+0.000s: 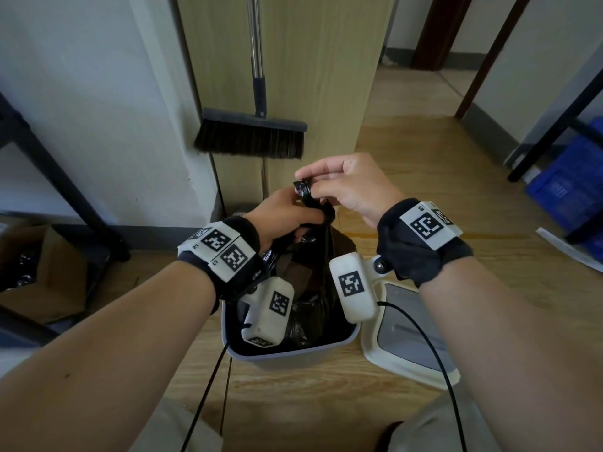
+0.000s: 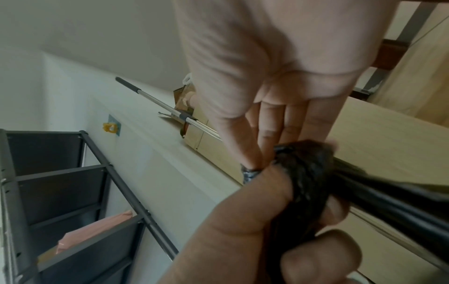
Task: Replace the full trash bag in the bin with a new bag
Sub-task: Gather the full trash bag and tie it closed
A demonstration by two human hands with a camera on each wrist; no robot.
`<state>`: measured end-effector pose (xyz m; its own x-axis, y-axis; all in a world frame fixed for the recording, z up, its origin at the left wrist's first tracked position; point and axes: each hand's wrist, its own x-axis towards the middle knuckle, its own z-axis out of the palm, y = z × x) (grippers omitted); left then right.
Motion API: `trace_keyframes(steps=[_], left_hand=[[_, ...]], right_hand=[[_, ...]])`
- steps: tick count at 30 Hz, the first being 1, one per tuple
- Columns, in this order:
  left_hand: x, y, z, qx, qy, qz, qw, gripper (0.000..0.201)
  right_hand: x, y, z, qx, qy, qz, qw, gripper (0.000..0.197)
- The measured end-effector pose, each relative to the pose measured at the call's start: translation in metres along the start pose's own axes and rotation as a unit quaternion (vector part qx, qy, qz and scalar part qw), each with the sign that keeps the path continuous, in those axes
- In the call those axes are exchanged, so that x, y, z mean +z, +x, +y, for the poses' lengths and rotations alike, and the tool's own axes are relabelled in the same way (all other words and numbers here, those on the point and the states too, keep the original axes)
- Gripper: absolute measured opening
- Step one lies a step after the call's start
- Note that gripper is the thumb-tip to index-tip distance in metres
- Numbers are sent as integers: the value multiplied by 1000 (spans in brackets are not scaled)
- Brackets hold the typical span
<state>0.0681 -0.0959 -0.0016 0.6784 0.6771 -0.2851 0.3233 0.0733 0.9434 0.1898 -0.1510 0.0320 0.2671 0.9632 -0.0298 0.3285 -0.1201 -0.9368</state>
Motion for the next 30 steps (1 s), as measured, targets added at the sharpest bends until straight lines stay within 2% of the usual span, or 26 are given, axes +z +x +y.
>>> trace_keyframes(steps=[2, 6, 11, 13, 16, 21, 30], left_hand=[[0, 3, -2, -23, 13, 13, 1000, 5], [-2, 6, -5, -61, 1, 47, 997, 13], [-4, 2, -3, -66, -32, 74, 994, 16], [-6, 1, -4, -69, -34, 83, 994, 14], [-10, 0, -4, -72, -29, 88, 993, 15], [-15, -1, -6, -78, -17, 91, 993, 13], [-21, -6, -11, -84, 8, 79, 993, 10]], right_hand=[[-2, 1, 2, -2, 5, 14, 1000, 29], [-9, 1, 5, 21, 5, 55, 998, 27], [-3, -4, 11, 107, -15, 3, 994, 7], [1, -4, 13, 119, 2, 2, 993, 2], [3, -4, 14, 115, 21, 12, 993, 9], [12, -4, 17, 139, 38, 3, 990, 6], [20, -5, 18, 144, 12, -15, 989, 10]])
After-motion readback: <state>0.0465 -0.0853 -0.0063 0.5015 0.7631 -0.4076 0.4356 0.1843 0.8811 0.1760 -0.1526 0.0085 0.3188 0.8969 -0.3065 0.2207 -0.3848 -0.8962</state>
